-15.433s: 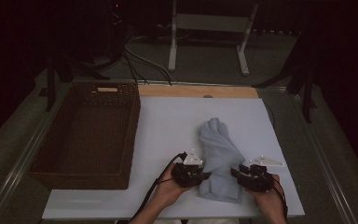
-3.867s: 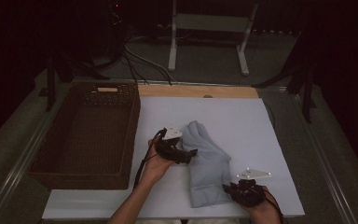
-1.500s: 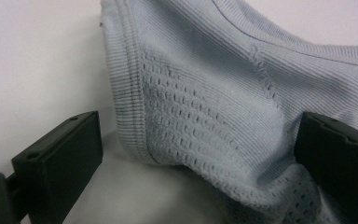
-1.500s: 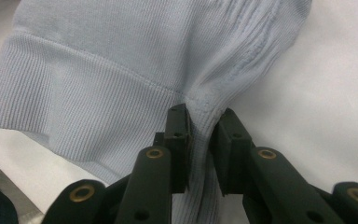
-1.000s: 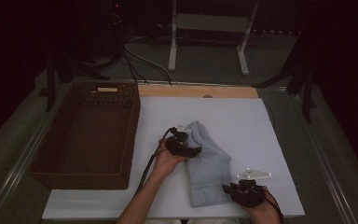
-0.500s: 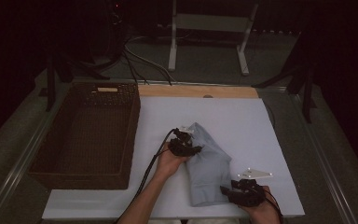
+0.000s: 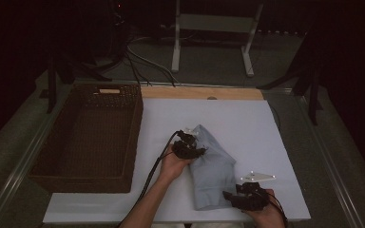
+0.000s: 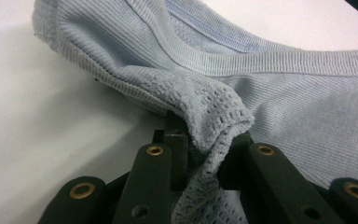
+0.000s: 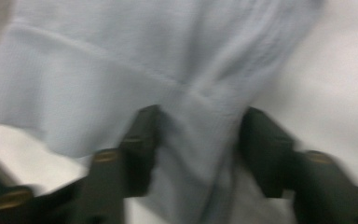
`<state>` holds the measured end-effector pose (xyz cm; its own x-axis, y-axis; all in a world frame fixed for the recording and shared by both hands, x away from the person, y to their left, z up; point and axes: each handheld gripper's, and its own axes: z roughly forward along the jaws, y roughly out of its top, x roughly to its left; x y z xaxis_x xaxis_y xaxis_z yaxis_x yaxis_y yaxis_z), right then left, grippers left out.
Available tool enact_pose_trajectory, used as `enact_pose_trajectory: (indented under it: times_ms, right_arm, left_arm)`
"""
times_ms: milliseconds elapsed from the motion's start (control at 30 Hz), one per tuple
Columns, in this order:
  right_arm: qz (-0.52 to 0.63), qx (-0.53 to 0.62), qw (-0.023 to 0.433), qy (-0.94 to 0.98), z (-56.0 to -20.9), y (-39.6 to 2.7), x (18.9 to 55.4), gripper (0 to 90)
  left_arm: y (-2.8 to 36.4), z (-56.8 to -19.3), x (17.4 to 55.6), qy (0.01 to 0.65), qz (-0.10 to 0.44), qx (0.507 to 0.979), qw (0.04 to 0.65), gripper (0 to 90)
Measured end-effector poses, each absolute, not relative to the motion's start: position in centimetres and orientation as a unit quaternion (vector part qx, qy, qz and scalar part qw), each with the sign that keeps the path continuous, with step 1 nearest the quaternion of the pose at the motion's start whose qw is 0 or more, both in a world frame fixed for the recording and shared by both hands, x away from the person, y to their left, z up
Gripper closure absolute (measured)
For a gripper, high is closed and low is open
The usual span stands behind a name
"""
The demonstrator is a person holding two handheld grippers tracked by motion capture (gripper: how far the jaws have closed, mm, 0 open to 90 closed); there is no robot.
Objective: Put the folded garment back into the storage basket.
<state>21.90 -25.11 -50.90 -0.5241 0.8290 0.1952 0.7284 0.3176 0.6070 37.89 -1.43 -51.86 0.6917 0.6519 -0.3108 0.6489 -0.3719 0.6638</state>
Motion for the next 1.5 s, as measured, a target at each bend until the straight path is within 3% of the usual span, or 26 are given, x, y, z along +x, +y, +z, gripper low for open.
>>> enact_pose_trajectory:
  times_ms: [167,267,1500]
  right_arm:
    - [0.332,0.487,0.051,0.806,-50.8,-24.8,22.0,72.2]
    - [0.334,0.487,0.045,0.806,-50.7,-24.7,22.0,77.1]
    - [0.414,0.479,0.022,0.774,-47.9,-24.0,21.9,78.3]
  left_arm:
    - [-1.7,-51.3,37.4,0.389,0.018,0.823,0.414,80.5]
    - [-1.8,-50.8,37.2,0.388,0.022,0.82,0.42,80.7]
    - [-0.2,-47.0,36.8,0.395,0.058,0.802,0.444,80.7]
